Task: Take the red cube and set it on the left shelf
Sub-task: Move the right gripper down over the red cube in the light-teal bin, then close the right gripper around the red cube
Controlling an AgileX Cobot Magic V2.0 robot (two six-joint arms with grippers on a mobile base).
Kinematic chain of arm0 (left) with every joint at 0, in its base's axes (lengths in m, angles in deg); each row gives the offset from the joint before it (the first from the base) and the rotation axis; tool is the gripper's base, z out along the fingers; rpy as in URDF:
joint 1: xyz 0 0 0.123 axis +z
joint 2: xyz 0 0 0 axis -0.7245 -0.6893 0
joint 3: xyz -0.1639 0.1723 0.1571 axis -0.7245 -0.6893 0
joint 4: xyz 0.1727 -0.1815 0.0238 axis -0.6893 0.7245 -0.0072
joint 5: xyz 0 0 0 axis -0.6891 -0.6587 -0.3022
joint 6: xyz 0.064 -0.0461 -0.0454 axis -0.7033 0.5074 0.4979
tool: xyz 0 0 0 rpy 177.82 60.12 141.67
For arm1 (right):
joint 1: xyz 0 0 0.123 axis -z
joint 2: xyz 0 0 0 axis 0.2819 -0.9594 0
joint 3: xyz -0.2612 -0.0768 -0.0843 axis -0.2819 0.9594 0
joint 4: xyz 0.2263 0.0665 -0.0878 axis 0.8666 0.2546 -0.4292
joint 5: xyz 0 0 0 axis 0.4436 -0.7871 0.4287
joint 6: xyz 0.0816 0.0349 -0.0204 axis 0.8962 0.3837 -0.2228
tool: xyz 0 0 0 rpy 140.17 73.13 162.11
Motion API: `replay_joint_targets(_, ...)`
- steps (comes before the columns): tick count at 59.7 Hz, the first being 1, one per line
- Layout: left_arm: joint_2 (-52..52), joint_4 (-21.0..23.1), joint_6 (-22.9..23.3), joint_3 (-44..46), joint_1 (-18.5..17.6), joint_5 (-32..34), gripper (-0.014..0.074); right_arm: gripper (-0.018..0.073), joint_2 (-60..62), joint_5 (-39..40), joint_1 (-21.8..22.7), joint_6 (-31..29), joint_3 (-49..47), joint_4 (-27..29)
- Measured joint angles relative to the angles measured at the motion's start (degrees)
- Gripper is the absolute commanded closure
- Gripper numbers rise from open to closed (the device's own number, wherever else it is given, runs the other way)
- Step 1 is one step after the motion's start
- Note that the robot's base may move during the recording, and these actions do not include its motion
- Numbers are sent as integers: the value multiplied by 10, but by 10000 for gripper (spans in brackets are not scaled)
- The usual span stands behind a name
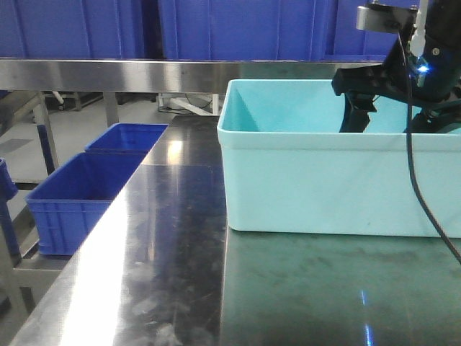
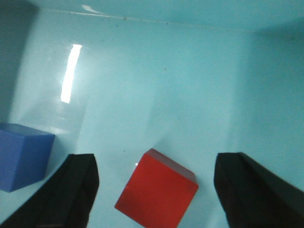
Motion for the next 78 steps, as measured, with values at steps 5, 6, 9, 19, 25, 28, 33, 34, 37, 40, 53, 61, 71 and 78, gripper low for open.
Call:
replay_joint_targets(5, 0, 0, 0, 0, 0, 0, 495, -53, 0, 0, 0, 0, -1, 0)
replay_joint_targets(6, 0, 0, 0, 0, 0, 0, 495, -53, 0, 0, 0, 0, -1, 0)
replay_joint_targets(9, 0, 0, 0, 0, 0, 0, 495, -53, 0, 0, 0, 0, -2, 0)
replay_joint_targets(19, 0, 0, 0, 0, 0, 0, 495, -54, 0, 0, 0, 0, -2, 0)
replay_joint_targets(25, 0, 0, 0, 0, 0, 0, 495, -54, 0, 0, 0, 0, -2, 0)
replay_joint_targets(28, 0, 0, 0, 0, 0, 0, 495, -54, 0, 0, 0, 0, -2, 0)
replay_joint_targets(33, 0, 0, 0, 0, 0, 0, 495, -54, 0, 0, 0, 0, -2, 0)
replay_joint_targets(34, 0, 0, 0, 0, 0, 0, 495, -54, 0, 0, 0, 0, -2, 0)
replay_joint_targets(37, 0, 0, 0, 0, 0, 0, 495, -54, 0, 1, 0, 0, -2, -1)
replay_joint_targets(40, 0, 0, 0, 0, 0, 0, 495, -54, 0, 2, 0, 0, -2, -3)
replay_joint_targets(53, 0, 0, 0, 0, 0, 0, 495, -54, 0, 9, 0, 0, -2, -18)
replay_joint_targets(61, 0, 0, 0, 0, 0, 0, 495, -54, -5, 10, 0, 0, -2, -20)
replay_joint_targets(71, 0, 0, 0, 0, 0, 0, 495, -54, -19, 10, 0, 0, -2, -20)
replay_joint_targets(78, 0, 0, 0, 0, 0, 0, 495, -53, -27, 9, 0, 0, -2, -20)
